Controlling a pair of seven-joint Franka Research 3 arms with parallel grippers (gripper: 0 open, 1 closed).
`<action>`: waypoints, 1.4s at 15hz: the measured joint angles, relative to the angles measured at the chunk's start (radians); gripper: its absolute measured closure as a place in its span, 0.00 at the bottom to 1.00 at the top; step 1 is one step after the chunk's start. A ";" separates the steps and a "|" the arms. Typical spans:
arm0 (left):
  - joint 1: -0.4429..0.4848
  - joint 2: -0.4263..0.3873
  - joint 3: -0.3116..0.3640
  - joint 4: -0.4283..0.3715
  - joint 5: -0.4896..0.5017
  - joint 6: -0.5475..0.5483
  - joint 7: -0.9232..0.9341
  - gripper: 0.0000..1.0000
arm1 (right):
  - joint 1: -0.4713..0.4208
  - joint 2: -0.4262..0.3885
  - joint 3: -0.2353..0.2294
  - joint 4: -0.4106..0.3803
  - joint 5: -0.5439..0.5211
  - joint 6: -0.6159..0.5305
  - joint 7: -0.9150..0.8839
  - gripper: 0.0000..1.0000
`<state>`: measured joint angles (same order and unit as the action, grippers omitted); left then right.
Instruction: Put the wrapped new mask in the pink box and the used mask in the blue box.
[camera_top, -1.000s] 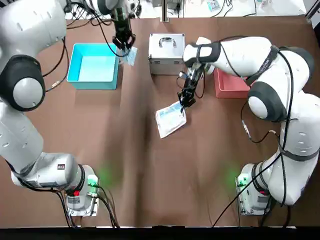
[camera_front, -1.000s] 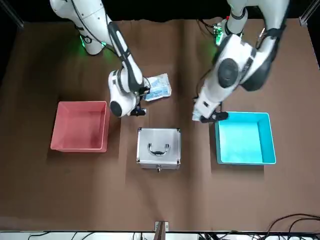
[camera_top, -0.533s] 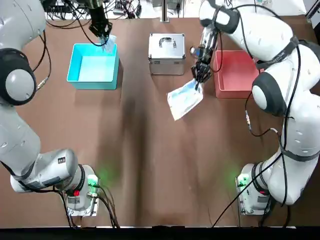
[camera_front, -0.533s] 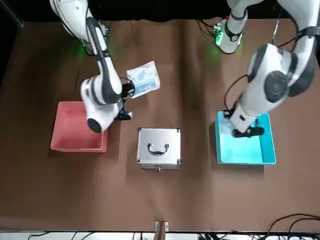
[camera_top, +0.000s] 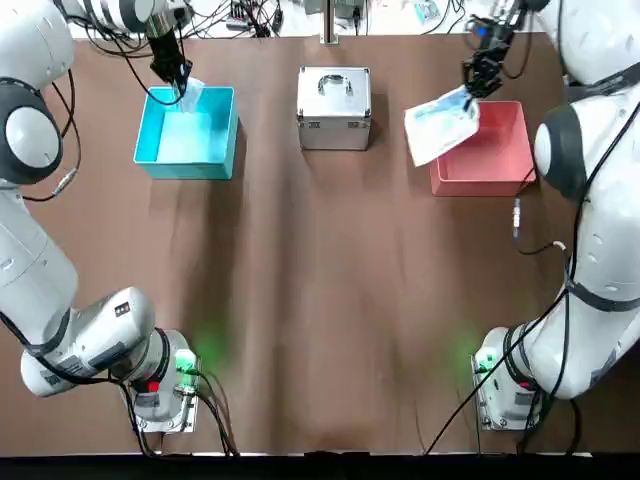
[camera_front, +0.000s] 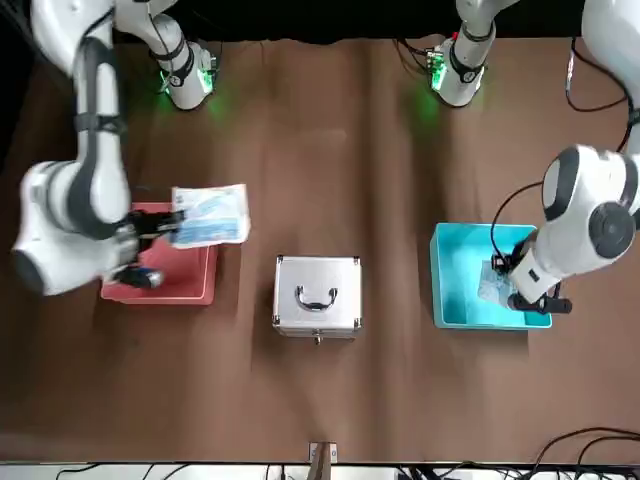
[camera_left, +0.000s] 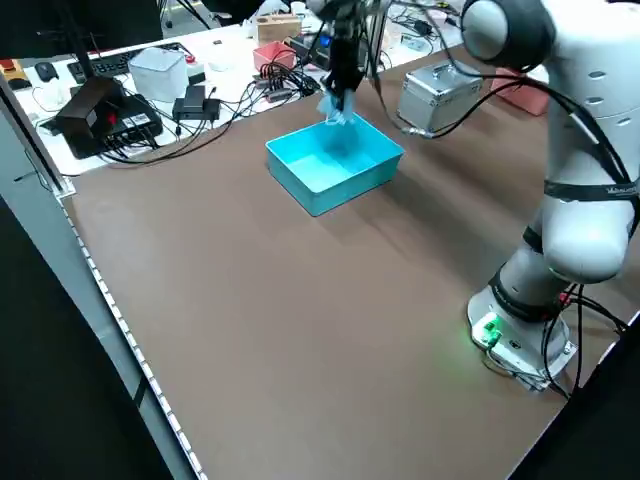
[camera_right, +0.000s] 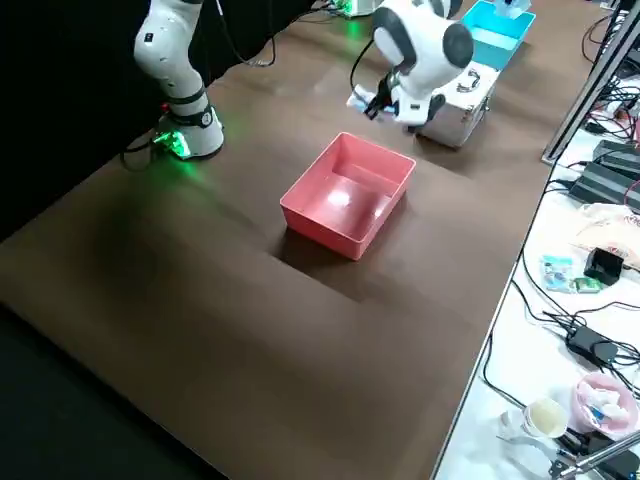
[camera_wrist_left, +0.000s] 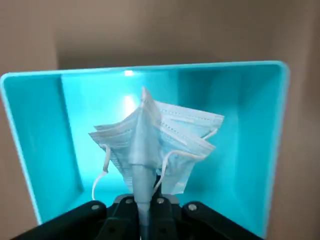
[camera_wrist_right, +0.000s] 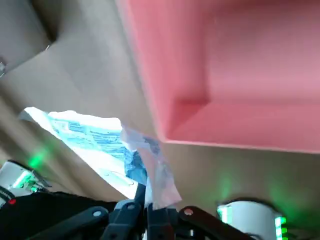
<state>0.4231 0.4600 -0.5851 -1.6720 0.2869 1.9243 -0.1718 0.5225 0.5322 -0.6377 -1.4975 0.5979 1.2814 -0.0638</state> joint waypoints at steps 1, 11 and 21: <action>0.008 0.031 0.000 -0.011 0.024 0.032 0.002 0.94 | -0.050 0.002 0.000 0.000 -0.011 0.016 -0.042 0.97; 0.059 0.131 0.000 -0.093 0.103 0.086 0.020 0.94 | -0.276 0.216 0.043 -0.007 -0.018 0.156 -0.350 0.98; 0.062 0.154 -0.002 -0.154 0.104 0.245 0.020 0.64 | -0.276 0.253 0.029 0.032 -0.056 0.096 -0.432 0.24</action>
<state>0.4853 0.6144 -0.5867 -1.8263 0.3910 2.1689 -0.1520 0.2462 0.7855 -0.6088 -1.4650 0.5416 1.3770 -0.4960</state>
